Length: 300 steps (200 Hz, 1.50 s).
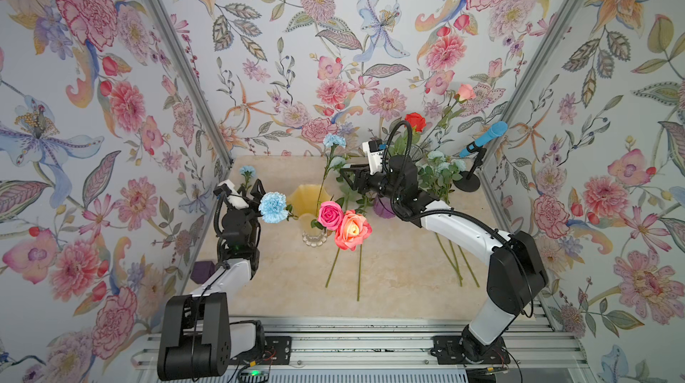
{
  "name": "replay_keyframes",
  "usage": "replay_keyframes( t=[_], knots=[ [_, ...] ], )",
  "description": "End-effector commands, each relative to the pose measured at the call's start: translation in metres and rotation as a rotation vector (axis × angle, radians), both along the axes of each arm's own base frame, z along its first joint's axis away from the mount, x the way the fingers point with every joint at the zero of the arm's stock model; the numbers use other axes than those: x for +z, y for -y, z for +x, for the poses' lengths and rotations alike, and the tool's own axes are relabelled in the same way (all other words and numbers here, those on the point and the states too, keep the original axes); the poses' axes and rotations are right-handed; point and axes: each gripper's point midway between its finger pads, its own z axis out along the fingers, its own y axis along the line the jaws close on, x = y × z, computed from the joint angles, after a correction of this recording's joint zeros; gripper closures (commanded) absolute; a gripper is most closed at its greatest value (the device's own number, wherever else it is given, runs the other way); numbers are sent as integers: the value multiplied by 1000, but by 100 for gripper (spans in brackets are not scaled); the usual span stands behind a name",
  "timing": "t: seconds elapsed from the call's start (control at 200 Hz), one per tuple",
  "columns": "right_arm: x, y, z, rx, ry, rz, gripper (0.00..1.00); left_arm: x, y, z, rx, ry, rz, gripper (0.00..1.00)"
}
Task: Pick out blue flowers from the vase
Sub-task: Pick up the flower from the vase.
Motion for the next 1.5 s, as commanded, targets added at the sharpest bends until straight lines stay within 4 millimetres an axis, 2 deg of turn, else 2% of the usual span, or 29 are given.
replay_keyframes(
  t=[0.0,0.15,0.27,0.28,0.31,0.626,0.821,1.051,1.201,1.496],
  knots=[
    [0,-2,14,-20,3,80,46,3,-4,-9,-22,28,-31,32],
    [-13,-27,17,48,-38,85,46,1,-2,-2,-75,30,-59,31],
    [-22,-34,25,50,-53,62,46,1,3,2,-109,37,-70,31],
    [-23,-44,16,73,-55,59,46,1,4,2,-111,37,-68,31],
    [-25,-49,13,84,-58,52,46,2,4,2,-113,38,-67,31],
    [-38,-73,12,124,-53,-33,49,5,11,6,-162,56,-72,31],
    [-45,-77,14,113,-52,-83,56,3,16,8,-190,56,-77,31],
    [-57,-79,13,102,-50,-182,59,5,17,10,-200,61,-77,31],
    [-54,-82,9,121,-40,-217,63,5,20,11,-211,62,-76,31],
    [-55,-88,7,139,-39,-245,82,6,22,12,-217,64,-73,30]
  ],
)
